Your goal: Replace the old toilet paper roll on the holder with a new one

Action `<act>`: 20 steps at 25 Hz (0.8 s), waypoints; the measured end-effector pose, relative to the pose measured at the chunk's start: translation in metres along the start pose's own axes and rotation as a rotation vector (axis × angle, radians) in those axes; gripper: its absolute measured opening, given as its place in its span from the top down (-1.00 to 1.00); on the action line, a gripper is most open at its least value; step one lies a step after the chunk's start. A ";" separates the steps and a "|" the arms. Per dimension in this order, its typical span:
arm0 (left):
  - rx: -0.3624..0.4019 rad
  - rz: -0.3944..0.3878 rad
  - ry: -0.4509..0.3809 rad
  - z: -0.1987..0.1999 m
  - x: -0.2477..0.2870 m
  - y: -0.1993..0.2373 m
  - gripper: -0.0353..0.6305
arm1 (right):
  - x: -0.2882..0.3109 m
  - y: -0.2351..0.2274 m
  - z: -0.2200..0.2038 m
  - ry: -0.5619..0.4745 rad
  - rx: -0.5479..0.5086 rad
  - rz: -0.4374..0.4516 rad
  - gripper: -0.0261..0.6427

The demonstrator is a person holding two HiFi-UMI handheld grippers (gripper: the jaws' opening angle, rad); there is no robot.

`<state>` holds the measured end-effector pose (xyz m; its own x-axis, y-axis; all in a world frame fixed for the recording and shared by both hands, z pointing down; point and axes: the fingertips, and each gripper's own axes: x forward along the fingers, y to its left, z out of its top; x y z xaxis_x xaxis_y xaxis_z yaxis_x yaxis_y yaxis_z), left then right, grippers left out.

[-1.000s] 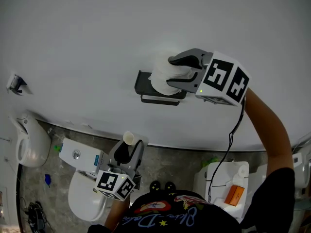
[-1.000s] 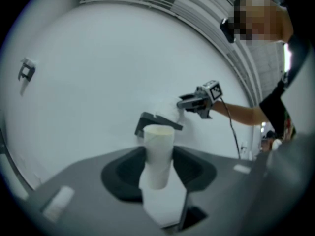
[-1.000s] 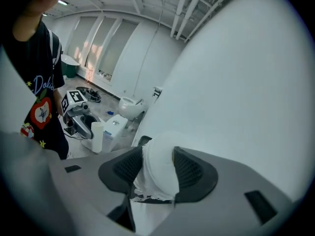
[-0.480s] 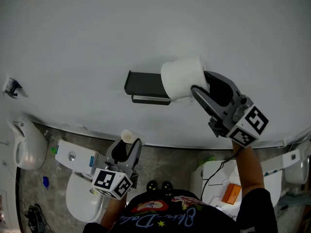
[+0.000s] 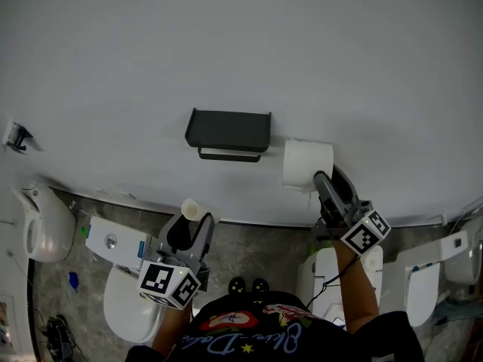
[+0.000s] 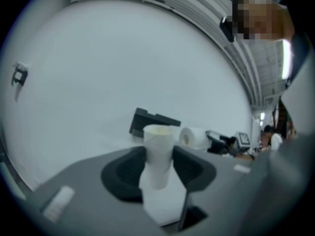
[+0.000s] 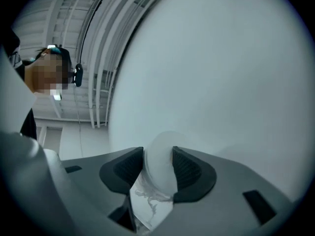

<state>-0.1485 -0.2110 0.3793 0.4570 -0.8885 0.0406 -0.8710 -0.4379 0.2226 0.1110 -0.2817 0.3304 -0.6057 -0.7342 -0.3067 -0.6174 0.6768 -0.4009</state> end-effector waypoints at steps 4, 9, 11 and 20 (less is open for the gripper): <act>-0.004 0.023 0.007 -0.001 -0.005 0.003 0.36 | 0.028 -0.004 -0.034 0.034 0.084 0.018 0.34; -0.012 0.076 -0.003 0.000 -0.018 0.018 0.36 | 0.064 0.024 -0.057 0.073 0.110 0.111 0.35; -0.017 0.094 -0.008 0.001 -0.023 0.024 0.36 | 0.078 0.038 -0.069 0.101 0.107 0.143 0.35; -0.035 0.105 -0.023 0.001 -0.033 0.030 0.36 | 0.109 0.064 -0.104 0.156 0.124 0.166 0.34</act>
<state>-0.1898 -0.1952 0.3842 0.3587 -0.9325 0.0430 -0.9070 -0.3373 0.2521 -0.0469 -0.3131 0.3612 -0.7699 -0.5897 -0.2441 -0.4423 0.7687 -0.4620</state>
